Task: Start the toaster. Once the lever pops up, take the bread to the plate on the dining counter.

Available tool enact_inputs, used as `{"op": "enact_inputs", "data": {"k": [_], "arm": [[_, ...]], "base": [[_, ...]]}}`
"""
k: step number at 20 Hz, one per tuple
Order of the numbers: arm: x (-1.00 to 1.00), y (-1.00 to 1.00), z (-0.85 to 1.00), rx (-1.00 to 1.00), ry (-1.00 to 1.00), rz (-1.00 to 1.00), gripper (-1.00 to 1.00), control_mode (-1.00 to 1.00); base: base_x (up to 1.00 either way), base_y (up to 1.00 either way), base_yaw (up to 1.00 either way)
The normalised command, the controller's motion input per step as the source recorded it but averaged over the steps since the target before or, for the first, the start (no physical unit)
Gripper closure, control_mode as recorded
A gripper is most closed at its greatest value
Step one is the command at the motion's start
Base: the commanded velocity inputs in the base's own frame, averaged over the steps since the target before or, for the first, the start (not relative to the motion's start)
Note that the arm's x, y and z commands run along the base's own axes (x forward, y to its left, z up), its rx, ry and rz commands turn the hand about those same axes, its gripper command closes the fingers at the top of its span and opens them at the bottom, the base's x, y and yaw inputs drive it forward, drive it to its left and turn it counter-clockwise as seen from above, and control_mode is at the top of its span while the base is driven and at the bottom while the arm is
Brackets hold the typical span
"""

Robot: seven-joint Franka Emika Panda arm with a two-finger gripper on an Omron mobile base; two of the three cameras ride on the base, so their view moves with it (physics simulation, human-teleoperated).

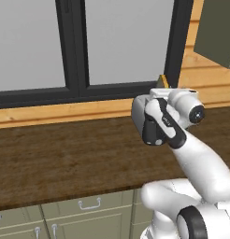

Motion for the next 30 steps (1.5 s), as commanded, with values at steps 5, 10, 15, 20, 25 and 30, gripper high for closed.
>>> {"op": "enact_inputs", "data": {"k": [5,10,15,20,25,30], "arm": [[-0.68,0.0,1.0,0.0,0.0,0.0,1.0,-1.0],[-0.88,0.0,0.99,0.0,0.18,0.0,1.0,-1.0],[-1.0,0.0,0.66,0.03,0.26,0.0,1.0,-1.0],[-0.81,0.03,0.09,0.07,0.35,0.0,1.0,-1.0],[-0.56,0.0,-0.28,0.11,0.42,0.0,1.0,-1.0],[-0.23,0.01,-0.55,0.05,0.41,0.0,1.0,-1.0]], "base": [[0.0,0.0,0.0],[0.0,0.0,0.0],[0.0,0.0,0.0],[0.0,0.0,0.0],[0.0,0.0,0.0],[0.0,0.0,0.0]]}}
